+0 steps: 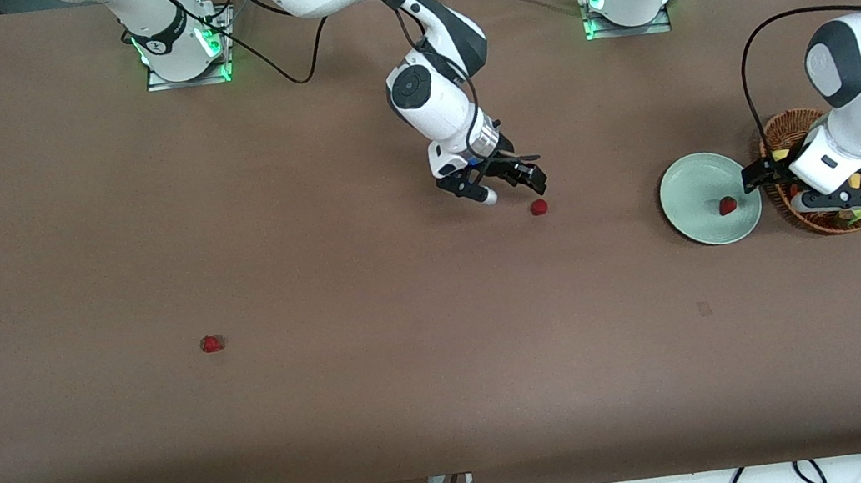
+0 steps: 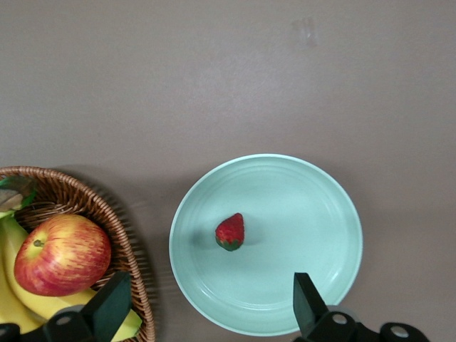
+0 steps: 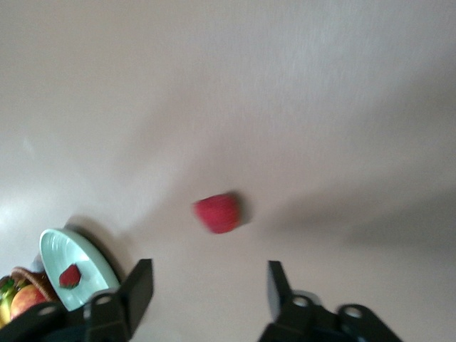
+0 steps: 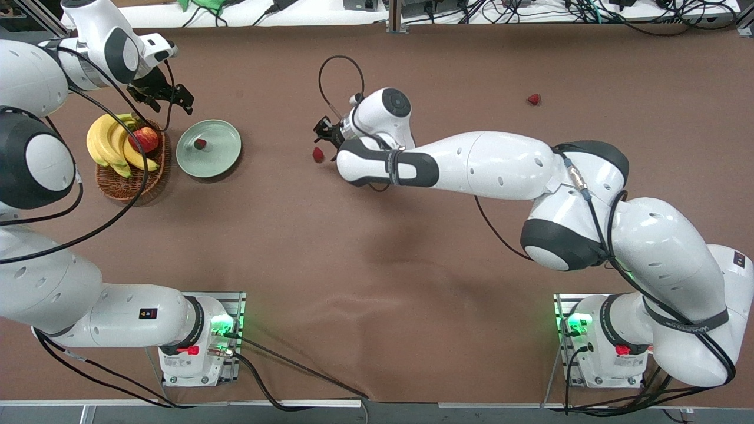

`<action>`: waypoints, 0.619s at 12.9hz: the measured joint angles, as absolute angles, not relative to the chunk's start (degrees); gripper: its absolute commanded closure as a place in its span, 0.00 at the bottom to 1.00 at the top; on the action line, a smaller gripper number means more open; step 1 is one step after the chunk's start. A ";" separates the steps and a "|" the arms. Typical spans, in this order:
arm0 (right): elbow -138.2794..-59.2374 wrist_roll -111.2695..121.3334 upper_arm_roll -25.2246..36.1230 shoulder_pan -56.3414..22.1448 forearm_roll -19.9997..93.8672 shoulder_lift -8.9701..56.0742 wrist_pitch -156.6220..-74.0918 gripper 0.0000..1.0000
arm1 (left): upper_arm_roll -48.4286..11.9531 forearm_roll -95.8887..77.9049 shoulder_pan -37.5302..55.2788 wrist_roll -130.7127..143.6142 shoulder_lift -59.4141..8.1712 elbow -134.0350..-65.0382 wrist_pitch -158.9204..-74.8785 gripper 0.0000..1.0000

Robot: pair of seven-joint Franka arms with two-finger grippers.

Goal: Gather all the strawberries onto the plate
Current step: 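Carry the second strawberry to mid-table with the right gripper, release, then grasp the strawberry with the left gripper while the right gripper grasps the last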

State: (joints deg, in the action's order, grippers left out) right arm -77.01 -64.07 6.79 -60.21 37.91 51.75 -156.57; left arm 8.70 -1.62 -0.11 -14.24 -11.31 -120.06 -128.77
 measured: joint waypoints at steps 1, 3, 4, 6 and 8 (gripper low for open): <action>-76.31 -63.81 9.65 -60.08 37.75 50.86 -150.80 0.00 | 8.41 -1.80 0.09 -13.68 -10.79 -120.08 -128.34 0.00; -75.42 -59.31 16.83 -59.71 36.28 47.72 -135.12 0.00 | 5.91 -2.28 0.20 -10.24 -10.35 -120.33 -128.10 0.00; -75.39 -54.82 20.22 -59.41 35.73 46.06 -127.83 0.00 | 3.93 -2.31 0.26 -7.34 -10.25 -120.50 -128.07 0.00; -75.60 -43.97 27.56 -59.03 35.34 44.12 -115.39 0.00 | -1.05 -2.31 0.45 -0.14 -10.21 -121.07 -128.05 0.00; -77.51 -30.67 34.51 -58.62 35.06 43.92 -108.43 0.00 | -6.23 -2.30 0.74 6.97 -10.21 -122.19 -128.09 0.00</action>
State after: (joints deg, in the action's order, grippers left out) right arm -77.51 -30.67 34.51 -58.62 35.06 43.92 -108.43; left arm -6.23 -2.30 0.74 6.97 -10.21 -122.19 -128.09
